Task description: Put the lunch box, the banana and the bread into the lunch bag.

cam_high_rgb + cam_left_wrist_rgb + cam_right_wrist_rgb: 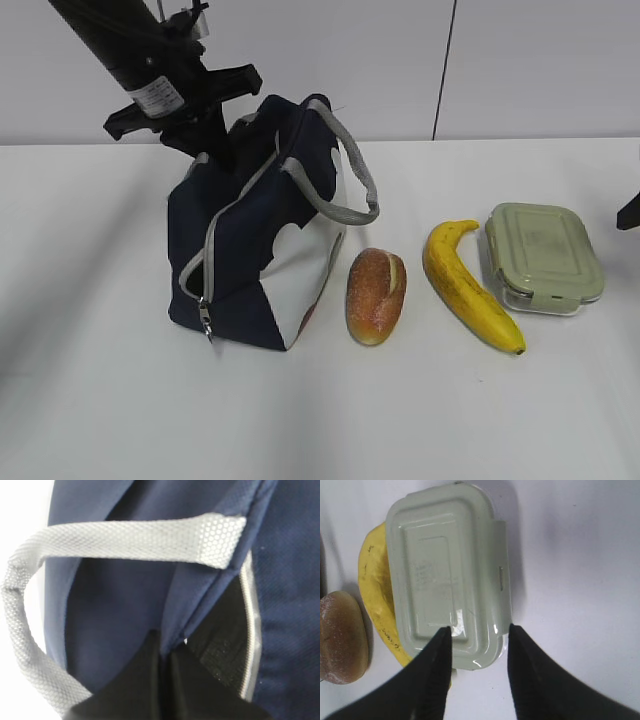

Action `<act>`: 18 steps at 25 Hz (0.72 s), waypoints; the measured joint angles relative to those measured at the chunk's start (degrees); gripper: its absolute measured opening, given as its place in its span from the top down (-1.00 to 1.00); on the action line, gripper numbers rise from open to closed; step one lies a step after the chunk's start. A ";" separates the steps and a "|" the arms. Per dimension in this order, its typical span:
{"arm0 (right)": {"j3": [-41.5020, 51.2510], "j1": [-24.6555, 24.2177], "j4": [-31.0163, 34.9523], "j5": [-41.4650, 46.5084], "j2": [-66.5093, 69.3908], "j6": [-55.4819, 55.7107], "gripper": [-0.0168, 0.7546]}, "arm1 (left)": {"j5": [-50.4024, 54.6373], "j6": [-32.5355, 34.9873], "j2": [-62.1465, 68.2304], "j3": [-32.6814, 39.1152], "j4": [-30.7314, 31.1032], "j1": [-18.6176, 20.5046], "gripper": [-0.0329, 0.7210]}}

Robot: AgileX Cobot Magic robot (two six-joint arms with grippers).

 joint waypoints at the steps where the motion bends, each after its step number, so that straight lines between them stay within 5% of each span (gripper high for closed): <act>1: -0.10 0.00 -0.08 -0.11 0.26 0.00 0.23 | 0.00 0.00 0.00 0.00 0.00 0.00 0.92; 11: -1.81 0.00 1.88 0.34 6.58 -1.54 0.21 | 0.00 0.03 0.00 0.00 0.01 0.00 0.92; 18: -10.02 0.00 2.32 4.83 14.86 -3.25 -0.50 | 0.00 0.03 0.00 0.00 0.06 0.00 0.92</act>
